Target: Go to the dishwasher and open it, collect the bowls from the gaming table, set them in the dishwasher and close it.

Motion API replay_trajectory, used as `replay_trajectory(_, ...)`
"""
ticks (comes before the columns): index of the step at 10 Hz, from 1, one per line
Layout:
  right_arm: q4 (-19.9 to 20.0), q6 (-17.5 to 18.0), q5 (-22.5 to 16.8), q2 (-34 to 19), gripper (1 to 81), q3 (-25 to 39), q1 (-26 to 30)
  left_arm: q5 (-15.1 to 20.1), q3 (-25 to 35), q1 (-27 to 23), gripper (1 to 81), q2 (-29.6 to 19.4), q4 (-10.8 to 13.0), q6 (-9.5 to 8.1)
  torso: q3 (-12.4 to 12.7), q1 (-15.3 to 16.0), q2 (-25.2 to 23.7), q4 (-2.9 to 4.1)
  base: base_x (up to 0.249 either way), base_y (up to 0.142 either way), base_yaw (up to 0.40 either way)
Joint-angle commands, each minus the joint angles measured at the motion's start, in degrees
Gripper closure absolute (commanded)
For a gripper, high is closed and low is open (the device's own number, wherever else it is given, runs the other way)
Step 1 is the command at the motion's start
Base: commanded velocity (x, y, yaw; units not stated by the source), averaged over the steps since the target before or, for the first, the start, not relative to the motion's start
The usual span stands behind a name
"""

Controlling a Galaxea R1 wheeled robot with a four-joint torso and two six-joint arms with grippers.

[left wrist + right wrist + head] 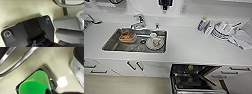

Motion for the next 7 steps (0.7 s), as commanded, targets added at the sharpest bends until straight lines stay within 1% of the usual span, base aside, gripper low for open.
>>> replay_trajectory(1,-0.1,3.1,-1.7,-9.7,81.1,5.9,7.1,-6.0,-9.0,8.5,1.0,2.0,10.8,-1.22,0.0,0.0,0.0,0.0,0.0,0.0,0.0)
replay_trajectory(2,-0.1,3.7,-1.9,-11.1,81.1,7.7,8.9,-9.5,-12.9,10.2,1.0,3.1,10.9,-1.31,0.0,0.0,0.0,0.0,0.0,0.0,0.0)
replay_trajectory(4,-0.1,4.1,-2.2,-12.8,81.1,11.1,12.3,-14.0,-21.1,13.1,1.0,6.8,10.8,-1.31,0.0,0.0,0.0,0.0,0.0,0.0,0.0)
replay_trajectory(5,-0.1,4.9,-2.2,-13.5,81.1,12.3,13.8,-16.2,-24.4,14.4,1.0,8.4,10.8,-1.31,0.0,0.0,0.0,0.0,0.0,0.0,0.0)
replay_trajectory(6,-0.1,5.7,-2.8,-14.4,81.1,14.3,16.0,-20.8,-30.4,15.6,1.0,11.1,10.7,-1.31,0.0,0.0,0.0,0.0,0.0,0.0,0.0)
replay_trajectory(7,-0.1,6.9,-3.2,-14.7,81.1,15.5,17.9,-23.9,-34.4,16.5,1.0,12.7,10.6,-1.31,0.0,0.0,0.0,0.0,0.0,0.0,0.0)
